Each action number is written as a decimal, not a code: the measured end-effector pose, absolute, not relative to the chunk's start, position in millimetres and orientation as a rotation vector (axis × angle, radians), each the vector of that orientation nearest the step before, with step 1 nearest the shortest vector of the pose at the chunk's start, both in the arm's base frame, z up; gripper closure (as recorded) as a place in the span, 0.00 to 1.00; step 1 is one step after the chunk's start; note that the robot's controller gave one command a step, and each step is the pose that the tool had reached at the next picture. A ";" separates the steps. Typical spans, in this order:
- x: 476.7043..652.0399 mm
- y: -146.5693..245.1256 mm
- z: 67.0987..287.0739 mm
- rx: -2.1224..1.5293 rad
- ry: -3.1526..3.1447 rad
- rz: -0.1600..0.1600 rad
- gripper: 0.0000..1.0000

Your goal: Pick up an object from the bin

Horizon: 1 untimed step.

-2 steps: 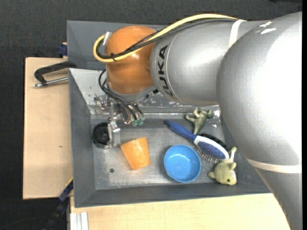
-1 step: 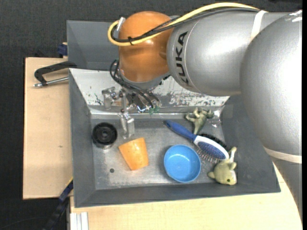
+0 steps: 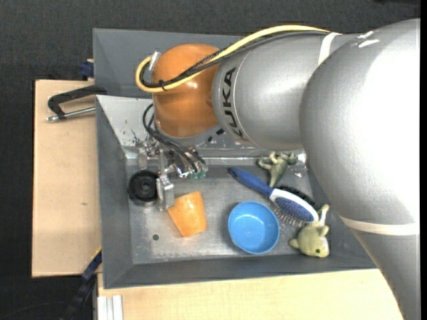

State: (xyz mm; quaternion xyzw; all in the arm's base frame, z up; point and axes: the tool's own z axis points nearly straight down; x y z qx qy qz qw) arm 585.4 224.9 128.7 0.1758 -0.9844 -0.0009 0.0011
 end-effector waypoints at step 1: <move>578.1 222.7 71.8 0.692 -3.075 -0.006 0.00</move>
Offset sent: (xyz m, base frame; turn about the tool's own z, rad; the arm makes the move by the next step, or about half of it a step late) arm -0.0095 -0.0047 -0.0587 -0.0899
